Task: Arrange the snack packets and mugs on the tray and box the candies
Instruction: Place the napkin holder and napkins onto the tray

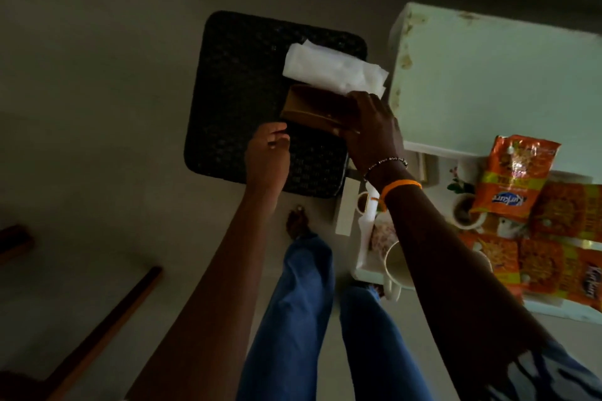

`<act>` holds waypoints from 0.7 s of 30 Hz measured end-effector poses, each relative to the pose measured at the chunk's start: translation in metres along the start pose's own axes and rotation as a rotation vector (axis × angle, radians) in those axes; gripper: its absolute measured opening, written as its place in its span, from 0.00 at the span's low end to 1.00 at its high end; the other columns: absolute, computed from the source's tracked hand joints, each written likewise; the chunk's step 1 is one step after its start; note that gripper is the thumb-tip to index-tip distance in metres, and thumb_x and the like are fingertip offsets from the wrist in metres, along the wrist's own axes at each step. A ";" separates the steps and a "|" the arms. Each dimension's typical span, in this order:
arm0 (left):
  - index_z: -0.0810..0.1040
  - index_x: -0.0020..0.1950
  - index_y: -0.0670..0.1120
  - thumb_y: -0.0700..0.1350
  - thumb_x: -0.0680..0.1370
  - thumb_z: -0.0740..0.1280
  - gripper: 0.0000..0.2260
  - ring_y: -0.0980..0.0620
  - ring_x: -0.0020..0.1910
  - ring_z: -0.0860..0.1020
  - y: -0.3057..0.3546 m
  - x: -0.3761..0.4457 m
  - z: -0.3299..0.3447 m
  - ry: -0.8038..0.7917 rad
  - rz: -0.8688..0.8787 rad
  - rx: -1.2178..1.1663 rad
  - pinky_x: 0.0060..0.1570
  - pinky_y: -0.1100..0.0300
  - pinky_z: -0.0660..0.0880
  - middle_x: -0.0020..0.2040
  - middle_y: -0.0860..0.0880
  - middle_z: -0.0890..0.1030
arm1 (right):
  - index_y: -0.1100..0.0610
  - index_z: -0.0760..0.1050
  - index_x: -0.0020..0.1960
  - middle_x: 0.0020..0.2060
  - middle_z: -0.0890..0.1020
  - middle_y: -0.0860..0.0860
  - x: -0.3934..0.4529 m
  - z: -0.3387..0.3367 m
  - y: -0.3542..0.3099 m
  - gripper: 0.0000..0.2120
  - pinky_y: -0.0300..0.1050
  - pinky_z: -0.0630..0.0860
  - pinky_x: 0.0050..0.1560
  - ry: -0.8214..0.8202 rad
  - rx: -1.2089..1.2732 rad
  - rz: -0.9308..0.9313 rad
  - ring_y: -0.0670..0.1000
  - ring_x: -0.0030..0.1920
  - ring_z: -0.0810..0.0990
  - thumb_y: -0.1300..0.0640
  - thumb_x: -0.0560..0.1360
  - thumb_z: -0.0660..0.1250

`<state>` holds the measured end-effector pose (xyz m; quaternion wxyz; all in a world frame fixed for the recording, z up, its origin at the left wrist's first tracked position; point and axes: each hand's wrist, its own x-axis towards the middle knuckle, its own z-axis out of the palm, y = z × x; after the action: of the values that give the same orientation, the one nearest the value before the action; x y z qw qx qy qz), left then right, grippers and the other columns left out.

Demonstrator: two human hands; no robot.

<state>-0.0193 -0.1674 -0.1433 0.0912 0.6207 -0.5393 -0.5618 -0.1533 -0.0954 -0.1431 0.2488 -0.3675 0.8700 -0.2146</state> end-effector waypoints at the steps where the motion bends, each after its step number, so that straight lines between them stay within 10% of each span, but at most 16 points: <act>1: 0.73 0.60 0.41 0.35 0.77 0.58 0.13 0.50 0.52 0.75 -0.002 0.000 0.003 0.004 -0.003 -0.005 0.54 0.55 0.72 0.56 0.41 0.78 | 0.59 0.68 0.66 0.61 0.76 0.58 -0.006 -0.001 0.003 0.26 0.53 0.72 0.60 0.020 0.025 -0.006 0.61 0.62 0.73 0.59 0.69 0.70; 7: 0.74 0.59 0.43 0.35 0.76 0.59 0.13 0.50 0.52 0.76 -0.017 -0.029 0.032 -0.034 -0.024 -0.054 0.53 0.56 0.72 0.52 0.46 0.77 | 0.65 0.70 0.62 0.55 0.77 0.62 -0.061 -0.028 0.050 0.22 0.35 0.68 0.50 0.143 0.191 -0.042 0.58 0.54 0.77 0.61 0.70 0.70; 21: 0.73 0.63 0.50 0.44 0.79 0.58 0.14 0.51 0.57 0.75 -0.046 -0.126 0.117 -0.231 0.003 0.048 0.55 0.56 0.73 0.61 0.47 0.75 | 0.66 0.73 0.61 0.54 0.80 0.64 -0.121 -0.086 0.178 0.24 0.52 0.75 0.52 -0.100 0.015 -0.009 0.61 0.53 0.79 0.61 0.67 0.73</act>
<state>-0.0596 0.0058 -0.1425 0.0147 0.5529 -0.5604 -0.6164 -0.2253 0.1250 -0.1412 0.2939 -0.3798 0.8532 -0.2038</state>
